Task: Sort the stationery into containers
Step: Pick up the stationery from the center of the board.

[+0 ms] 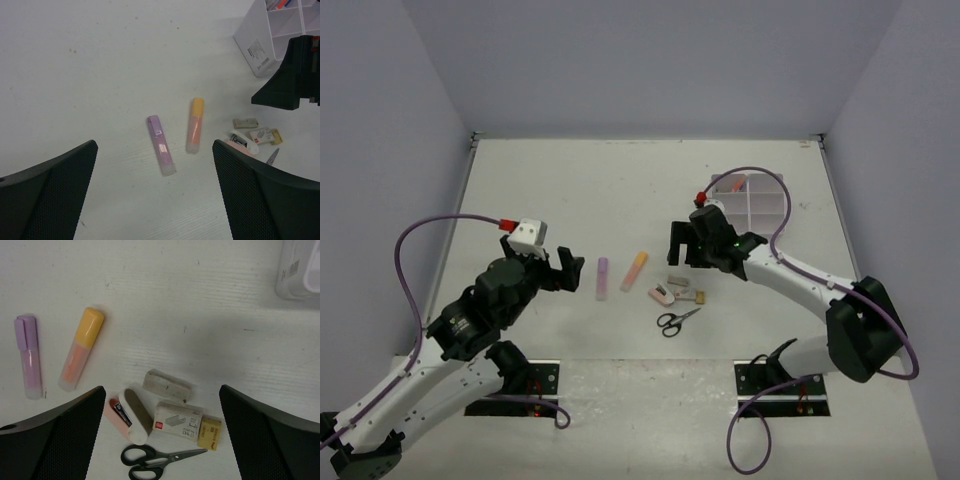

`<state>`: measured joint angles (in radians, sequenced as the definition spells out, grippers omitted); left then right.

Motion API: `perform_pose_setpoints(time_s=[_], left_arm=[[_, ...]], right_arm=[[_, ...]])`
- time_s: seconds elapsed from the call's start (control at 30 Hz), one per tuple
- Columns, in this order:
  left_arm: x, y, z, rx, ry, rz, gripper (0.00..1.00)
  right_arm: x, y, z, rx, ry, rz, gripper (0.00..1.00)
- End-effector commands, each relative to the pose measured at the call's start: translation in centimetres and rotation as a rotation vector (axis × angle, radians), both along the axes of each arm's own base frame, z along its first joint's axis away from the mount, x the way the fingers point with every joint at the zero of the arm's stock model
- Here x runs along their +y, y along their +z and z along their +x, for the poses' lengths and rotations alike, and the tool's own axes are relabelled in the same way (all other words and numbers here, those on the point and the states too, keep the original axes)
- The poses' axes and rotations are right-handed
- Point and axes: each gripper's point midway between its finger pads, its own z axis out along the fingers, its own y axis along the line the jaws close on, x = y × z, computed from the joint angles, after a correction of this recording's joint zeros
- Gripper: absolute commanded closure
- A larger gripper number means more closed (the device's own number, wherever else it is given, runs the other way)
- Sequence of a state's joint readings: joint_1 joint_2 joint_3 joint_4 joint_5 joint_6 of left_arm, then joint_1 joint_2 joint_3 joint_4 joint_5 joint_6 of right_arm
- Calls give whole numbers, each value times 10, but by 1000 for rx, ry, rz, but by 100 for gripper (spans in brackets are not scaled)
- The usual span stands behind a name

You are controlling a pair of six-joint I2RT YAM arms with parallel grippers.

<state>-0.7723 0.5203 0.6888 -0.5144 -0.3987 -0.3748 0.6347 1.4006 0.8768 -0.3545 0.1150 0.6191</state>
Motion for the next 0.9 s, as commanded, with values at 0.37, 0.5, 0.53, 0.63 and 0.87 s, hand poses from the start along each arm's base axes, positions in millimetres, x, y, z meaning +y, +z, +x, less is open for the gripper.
perform_pose_setpoints(time_s=[0.37,0.5,0.53,0.63,0.87], left_arm=[[-5,6,0,-27,-34,-15,0],[-4,8,-1,-36,-34,-25,0],[-4,9,-1,-39,-34,-28,0],[-4,9,-2,-39,-36,-27,0],[-5,8,-2,-38,-38,-27,0]], right_arm=[[17,-40,2,30,-187,-138,15],[17,-53,-4,60,-167,-144,23],[17,-56,-6,68,-158,-142,26],[17,-64,-9,82,-157,-142,28],[13,-87,-19,137,-147,-192,29]])
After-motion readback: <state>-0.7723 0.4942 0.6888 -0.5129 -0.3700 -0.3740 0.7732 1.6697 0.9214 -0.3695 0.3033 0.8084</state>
